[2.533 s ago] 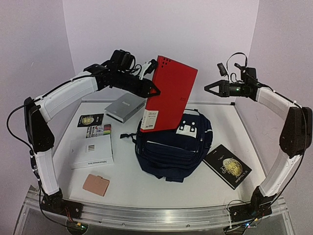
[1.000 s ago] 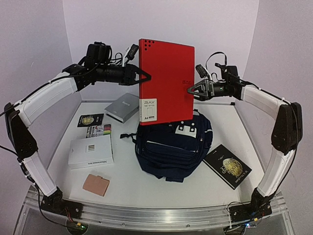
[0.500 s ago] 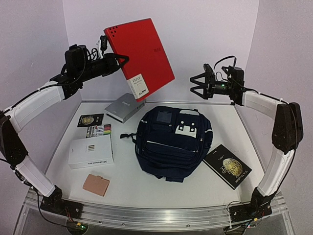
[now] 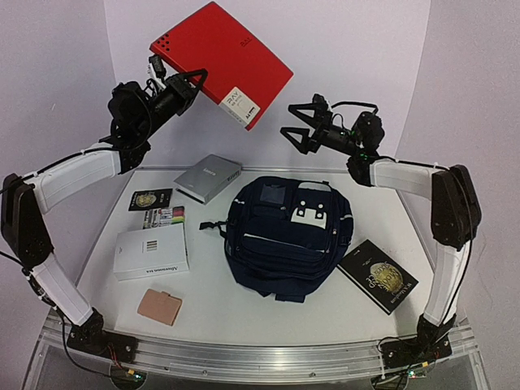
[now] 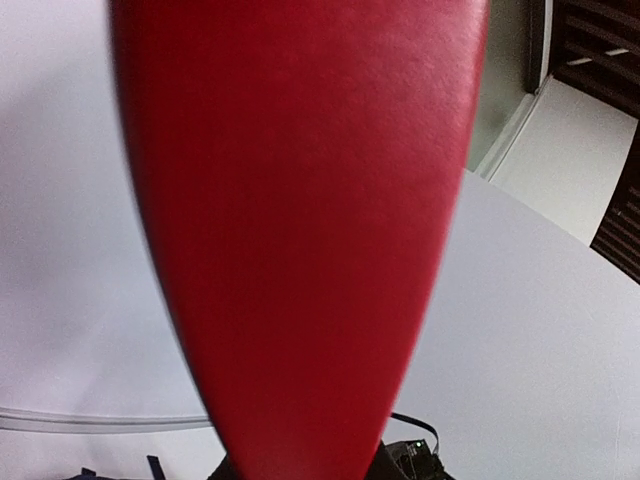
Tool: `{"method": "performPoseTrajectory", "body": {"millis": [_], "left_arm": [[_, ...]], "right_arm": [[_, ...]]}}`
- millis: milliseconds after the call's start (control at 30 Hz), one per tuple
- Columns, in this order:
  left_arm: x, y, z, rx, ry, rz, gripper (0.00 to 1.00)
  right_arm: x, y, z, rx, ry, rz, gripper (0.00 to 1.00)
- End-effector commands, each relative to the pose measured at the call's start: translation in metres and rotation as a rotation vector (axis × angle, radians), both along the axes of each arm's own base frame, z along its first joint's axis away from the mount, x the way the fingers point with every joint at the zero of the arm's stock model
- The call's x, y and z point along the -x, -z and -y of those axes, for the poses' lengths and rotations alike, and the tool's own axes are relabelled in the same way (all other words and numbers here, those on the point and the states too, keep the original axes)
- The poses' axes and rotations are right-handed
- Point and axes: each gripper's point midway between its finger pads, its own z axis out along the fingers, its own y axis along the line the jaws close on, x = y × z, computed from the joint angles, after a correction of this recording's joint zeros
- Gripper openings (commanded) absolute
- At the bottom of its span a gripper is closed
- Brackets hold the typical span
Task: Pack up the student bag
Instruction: Pick up the files from the center of the board.
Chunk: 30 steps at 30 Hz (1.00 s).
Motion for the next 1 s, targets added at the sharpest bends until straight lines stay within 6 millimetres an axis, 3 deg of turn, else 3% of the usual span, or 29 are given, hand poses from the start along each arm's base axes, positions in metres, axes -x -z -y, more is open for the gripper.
{"method": "performPoseTrajectory", "body": {"millis": [0,167,333,567,700,767,900,967], "left_arm": [[0.022,-0.042,-0.013,0.189,0.038,0.105,0.1],[0.019,-0.032,-0.005,0.211,0.078,0.071,0.1],[0.013,-0.02,-0.001,0.234,0.093,0.039,0.1],[0.007,-0.011,0.009,0.244,0.128,0.009,0.11],[0.003,-0.002,0.016,0.233,0.142,-0.023,0.13],[0.002,0.006,0.018,0.21,0.142,-0.057,0.27],[0.005,0.032,0.018,0.068,0.132,-0.176,0.7],[0.004,0.052,0.013,-0.03,0.131,-0.272,0.82]], "right_arm": [[0.003,-0.039,-0.016,-0.106,-0.003,0.11,0.98],[-0.002,-0.048,-0.03,-0.136,-0.017,0.136,0.97],[-0.005,-0.05,-0.037,-0.161,-0.019,0.126,0.86],[-0.008,-0.052,-0.04,-0.18,-0.015,0.112,0.51],[-0.01,-0.052,-0.037,-0.179,-0.014,0.107,0.2],[-0.011,-0.052,-0.03,-0.172,-0.007,0.104,0.01],[-0.017,-0.049,0.0,-0.131,0.012,0.112,0.0],[-0.016,-0.045,0.018,-0.092,0.007,0.129,0.0]]}}
